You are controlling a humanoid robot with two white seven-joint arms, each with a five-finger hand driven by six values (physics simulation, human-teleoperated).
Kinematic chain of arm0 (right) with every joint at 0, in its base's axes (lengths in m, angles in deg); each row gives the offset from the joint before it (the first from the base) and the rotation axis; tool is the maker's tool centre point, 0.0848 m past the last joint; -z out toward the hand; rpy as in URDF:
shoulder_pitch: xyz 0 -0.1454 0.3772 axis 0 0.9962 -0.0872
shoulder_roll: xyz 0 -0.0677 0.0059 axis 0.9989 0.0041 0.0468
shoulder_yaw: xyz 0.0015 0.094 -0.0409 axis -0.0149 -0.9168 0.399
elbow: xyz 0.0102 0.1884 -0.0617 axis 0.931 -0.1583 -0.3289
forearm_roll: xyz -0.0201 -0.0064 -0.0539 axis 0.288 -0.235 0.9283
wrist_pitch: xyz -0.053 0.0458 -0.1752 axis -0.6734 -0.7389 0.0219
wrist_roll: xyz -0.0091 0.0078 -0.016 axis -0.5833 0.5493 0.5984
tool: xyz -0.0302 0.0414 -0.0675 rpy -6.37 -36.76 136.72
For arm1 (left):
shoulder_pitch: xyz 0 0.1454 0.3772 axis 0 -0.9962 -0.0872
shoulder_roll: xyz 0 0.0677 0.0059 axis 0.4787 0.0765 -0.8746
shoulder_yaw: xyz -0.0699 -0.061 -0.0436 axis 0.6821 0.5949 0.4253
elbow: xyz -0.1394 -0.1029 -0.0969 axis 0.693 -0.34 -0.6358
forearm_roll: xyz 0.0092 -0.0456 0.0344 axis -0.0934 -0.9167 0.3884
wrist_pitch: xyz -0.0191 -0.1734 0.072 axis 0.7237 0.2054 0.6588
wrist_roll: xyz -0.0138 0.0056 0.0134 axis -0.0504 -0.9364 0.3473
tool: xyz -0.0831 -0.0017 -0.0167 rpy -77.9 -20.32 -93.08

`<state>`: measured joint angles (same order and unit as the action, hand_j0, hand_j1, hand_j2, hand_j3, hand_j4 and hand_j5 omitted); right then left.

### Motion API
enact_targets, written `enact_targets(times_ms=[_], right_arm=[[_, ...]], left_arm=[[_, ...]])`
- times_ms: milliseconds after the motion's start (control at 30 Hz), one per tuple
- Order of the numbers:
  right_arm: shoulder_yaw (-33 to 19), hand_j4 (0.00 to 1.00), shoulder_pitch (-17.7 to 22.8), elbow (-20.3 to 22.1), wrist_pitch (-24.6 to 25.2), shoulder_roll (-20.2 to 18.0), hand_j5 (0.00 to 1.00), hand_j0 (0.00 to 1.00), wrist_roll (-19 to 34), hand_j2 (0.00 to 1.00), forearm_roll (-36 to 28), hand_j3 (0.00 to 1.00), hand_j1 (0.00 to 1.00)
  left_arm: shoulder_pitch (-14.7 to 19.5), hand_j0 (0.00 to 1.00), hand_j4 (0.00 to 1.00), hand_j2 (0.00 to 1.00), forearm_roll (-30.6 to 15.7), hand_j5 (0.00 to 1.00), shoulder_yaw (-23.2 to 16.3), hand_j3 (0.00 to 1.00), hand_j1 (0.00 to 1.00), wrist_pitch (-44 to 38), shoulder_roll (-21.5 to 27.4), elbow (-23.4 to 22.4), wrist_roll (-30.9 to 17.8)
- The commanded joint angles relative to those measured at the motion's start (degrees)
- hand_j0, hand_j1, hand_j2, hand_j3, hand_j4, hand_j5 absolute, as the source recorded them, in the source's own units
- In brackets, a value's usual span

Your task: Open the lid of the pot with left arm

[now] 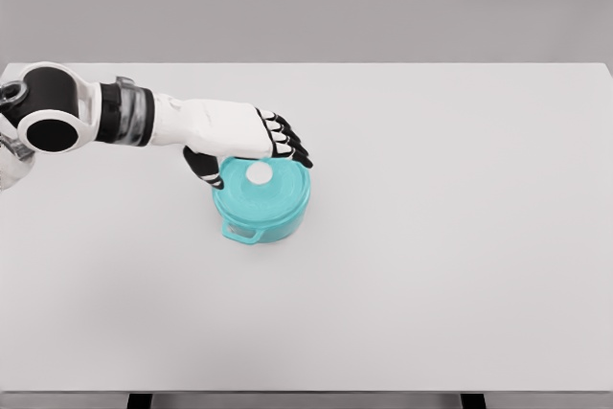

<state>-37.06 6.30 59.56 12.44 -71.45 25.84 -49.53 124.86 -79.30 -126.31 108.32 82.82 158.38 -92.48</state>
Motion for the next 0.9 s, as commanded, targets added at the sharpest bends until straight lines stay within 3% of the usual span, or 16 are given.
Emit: enact_targets(times_ms=[0, 233, 867], right_arm=[[0.02, 1.00, 0.00, -0.02, -0.01, -0.01, 1.00, 1.00, 0.02, 1.00, -0.01, 1.00, 1.00], [0.02, 1.00, 0.00, 0.06, -0.01, -0.01, 1.00, 1.00, 0.02, 1.00, -0.01, 1.00, 1.00], [0.02, 1.00, 0.00, -0.02, -0.01, -0.01, 1.00, 1.00, 0.02, 1.00, -0.01, 1.00, 1.00]], left_arm=[[0.00, 1.00, 1.00, 1.00, -0.12, 1.00, -0.97, 1.00, 1.00, -0.82, -0.81, -1.91, 0.01], [0.09, 1.00, 1.00, 1.00, 1.02, 1.00, -1.76, 1.00, 1.00, -1.00, -3.27, -5.69, 0.01], [0.09, 0.84, 0.84, 0.84, 1.81, 0.84, -2.73, 0.84, 0.84, -1.00, -3.36, -5.69, 0.01]])
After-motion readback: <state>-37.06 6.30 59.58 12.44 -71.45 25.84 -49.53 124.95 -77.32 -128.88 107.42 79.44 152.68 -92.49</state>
